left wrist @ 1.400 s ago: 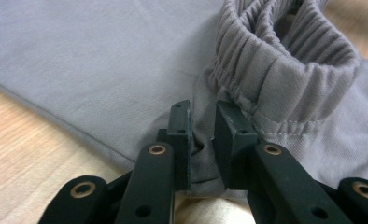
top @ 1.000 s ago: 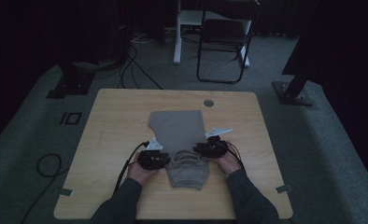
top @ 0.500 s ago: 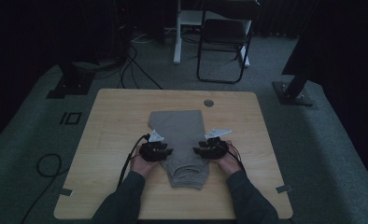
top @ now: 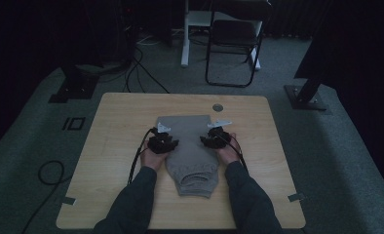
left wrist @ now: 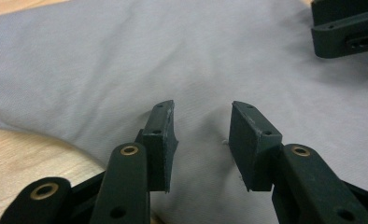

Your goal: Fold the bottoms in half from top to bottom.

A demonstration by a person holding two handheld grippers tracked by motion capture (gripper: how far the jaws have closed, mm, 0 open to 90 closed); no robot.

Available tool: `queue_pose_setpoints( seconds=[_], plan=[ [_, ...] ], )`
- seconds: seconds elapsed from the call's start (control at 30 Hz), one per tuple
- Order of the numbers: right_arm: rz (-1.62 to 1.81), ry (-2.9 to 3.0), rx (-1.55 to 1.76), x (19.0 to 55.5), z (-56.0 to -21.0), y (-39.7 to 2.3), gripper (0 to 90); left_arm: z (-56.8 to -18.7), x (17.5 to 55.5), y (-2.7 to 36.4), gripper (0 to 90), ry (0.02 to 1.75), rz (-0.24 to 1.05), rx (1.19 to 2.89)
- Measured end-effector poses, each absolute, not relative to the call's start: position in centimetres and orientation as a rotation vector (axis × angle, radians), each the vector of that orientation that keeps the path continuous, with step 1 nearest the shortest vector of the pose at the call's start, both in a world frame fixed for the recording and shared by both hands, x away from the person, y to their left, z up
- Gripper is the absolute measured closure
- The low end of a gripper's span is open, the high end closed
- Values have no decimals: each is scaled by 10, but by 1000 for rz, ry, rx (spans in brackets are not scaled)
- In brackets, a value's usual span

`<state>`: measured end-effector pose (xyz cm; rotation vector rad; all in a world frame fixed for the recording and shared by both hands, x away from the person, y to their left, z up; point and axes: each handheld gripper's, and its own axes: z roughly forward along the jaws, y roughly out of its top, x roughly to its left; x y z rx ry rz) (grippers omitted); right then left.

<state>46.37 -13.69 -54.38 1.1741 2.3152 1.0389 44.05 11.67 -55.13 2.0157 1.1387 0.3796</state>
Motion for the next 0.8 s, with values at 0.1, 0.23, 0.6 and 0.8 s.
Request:
queue_pose_setpoints(
  seconds=[0.1, 0.23, 0.6, 0.8],
  plan=[
    [1040, 2310, 1182, 463, -551, -137, 551, -552, 440, 117, 614, 1130, 389, 2024],
    [1057, 2307, 1186, 459, -552, -140, 555, -551, 438, 117, 626, 1110, 400, 2053],
    [1037, 2333, 1166, 421, -550, -141, 565, -552, 403, 122, 631, 1053, 365, 2077],
    [1043, 2357, 1153, 400, -550, -142, 565, -553, 383, 124, 630, 1015, 363, 2087]
  ],
)
